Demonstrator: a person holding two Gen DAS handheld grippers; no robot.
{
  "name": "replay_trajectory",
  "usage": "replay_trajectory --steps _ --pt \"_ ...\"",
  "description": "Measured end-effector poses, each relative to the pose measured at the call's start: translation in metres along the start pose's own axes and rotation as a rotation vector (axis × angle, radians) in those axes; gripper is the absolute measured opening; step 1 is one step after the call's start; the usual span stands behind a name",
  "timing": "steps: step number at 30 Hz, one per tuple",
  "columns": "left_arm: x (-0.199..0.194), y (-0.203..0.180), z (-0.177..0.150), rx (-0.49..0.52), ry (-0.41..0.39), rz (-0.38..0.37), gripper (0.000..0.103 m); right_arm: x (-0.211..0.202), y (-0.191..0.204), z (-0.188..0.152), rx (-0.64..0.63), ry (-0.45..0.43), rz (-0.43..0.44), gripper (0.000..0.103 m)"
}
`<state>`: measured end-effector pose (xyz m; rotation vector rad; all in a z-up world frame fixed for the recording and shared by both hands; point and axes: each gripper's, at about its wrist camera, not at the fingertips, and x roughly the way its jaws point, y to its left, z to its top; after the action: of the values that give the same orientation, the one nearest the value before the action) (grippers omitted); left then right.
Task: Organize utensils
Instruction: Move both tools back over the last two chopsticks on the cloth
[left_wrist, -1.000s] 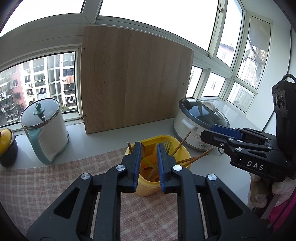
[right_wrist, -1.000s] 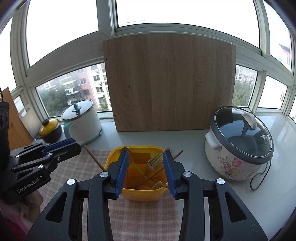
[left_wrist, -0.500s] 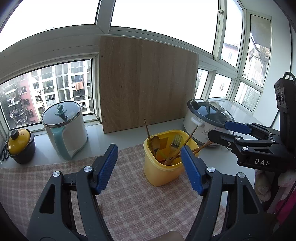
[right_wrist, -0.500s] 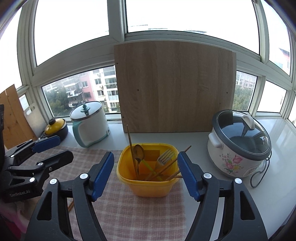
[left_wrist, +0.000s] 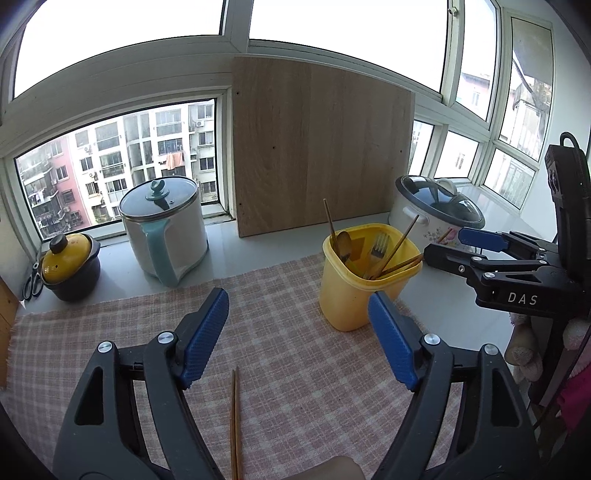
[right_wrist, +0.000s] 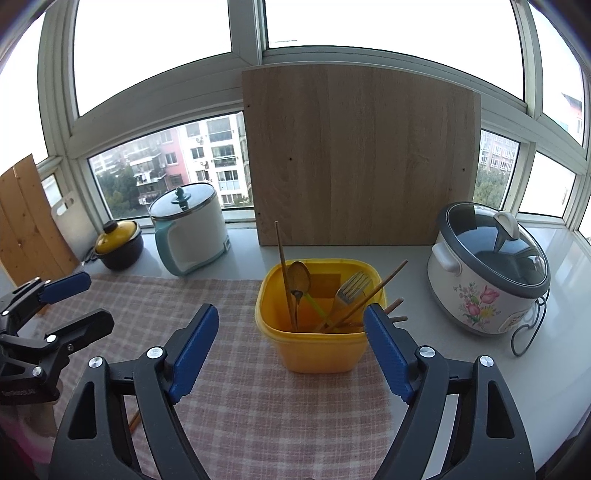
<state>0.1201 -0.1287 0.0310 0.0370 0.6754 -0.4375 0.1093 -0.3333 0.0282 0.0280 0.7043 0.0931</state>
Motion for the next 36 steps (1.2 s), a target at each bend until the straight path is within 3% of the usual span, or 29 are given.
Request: replay_trajectory --steps 18,26,36 --pt "-0.02 0.065 -0.053 -0.098 0.073 0.062 0.08 0.028 0.058 -0.029 0.005 0.07 0.077 0.081" --pt "-0.024 0.092 -0.072 -0.134 0.103 0.067 0.08 0.044 0.091 -0.041 -0.052 0.116 0.102 0.081" --pt "-0.019 0.115 -0.092 -0.16 0.142 0.066 0.08 0.069 0.108 -0.053 -0.031 0.191 0.127 0.081"
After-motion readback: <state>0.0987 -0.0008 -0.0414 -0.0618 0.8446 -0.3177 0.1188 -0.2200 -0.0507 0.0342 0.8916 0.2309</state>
